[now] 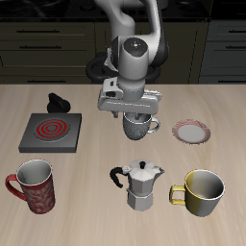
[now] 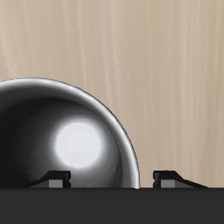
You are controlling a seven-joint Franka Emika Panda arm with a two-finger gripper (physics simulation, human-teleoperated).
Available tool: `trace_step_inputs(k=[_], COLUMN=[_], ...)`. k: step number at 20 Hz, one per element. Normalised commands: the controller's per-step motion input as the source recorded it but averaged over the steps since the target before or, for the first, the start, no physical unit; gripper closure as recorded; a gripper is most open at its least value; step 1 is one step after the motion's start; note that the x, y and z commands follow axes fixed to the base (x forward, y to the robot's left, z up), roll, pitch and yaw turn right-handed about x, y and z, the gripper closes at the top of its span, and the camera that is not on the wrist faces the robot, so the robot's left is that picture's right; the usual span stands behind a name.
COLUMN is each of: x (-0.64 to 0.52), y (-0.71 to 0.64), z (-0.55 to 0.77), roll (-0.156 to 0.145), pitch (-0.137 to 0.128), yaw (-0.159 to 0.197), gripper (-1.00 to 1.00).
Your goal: Place the white mug on the plate
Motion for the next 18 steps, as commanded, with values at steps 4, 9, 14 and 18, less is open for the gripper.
trace_step_inputs(k=[4, 9, 14, 18], x=[-0.01, 0.02, 0.06, -0.05], y=[-0.08, -0.07, 0.21, 0.46], z=[0.01, 0.12, 0.32, 0.29], roll=[-0.004, -0.005, 0.034, 0.069], pitch=[-0.007, -0.019, -0.047, -0.048], yaw=[-0.006, -0.012, -0.008, 0.004], gripper=[1.00, 1.00, 1.00, 1.00])
